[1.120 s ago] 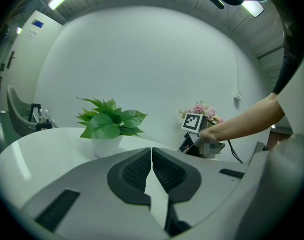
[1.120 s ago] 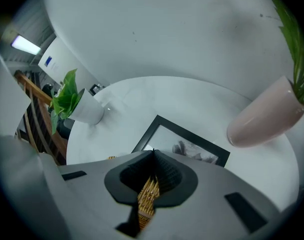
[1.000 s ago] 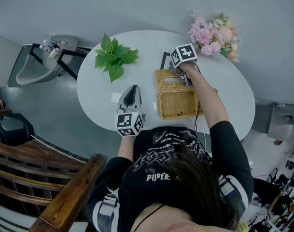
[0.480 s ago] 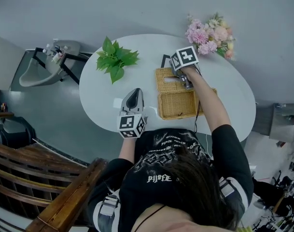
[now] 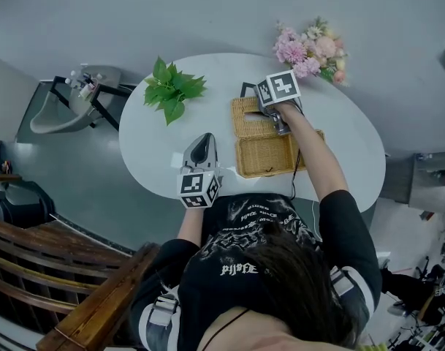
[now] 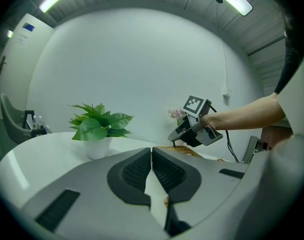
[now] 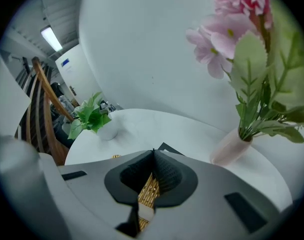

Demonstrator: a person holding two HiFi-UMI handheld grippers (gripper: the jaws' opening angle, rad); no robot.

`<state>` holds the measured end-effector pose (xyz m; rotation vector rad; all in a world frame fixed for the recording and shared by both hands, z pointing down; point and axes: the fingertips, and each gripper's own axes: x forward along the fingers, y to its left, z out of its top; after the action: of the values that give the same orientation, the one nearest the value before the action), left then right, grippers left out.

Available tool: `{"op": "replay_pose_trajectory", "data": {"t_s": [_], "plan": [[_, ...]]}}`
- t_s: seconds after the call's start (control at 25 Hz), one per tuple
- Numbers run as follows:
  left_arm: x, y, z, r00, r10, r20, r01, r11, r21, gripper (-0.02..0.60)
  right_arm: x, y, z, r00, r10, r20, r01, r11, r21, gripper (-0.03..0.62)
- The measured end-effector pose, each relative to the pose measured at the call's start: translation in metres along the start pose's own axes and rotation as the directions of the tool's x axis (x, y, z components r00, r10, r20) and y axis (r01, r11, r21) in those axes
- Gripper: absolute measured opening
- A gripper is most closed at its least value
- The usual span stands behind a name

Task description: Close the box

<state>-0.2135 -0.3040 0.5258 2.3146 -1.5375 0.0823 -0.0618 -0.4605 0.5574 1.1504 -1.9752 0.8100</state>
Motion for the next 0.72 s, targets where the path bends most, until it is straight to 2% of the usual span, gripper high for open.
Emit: {"op": "replay_pose_trajectory", "data": {"t_s": [0.4,0.72], "plan": [[-0.011,-0.007,-0.002,1.0,0.013,-0.011,-0.012,1.0,0.018,0.028,-0.038,0.008,0.007,0.991,-0.047,0.124,0.051,0.998,-0.024,0.033],[-0.013,-0.015,-0.004,0.999,0.003,-0.033,-0.002,1.0,0.027,0.028,-0.068,0.019,0.007,0.975,-0.04,0.219,0.048,0.998,-0.035,0.033]]}}
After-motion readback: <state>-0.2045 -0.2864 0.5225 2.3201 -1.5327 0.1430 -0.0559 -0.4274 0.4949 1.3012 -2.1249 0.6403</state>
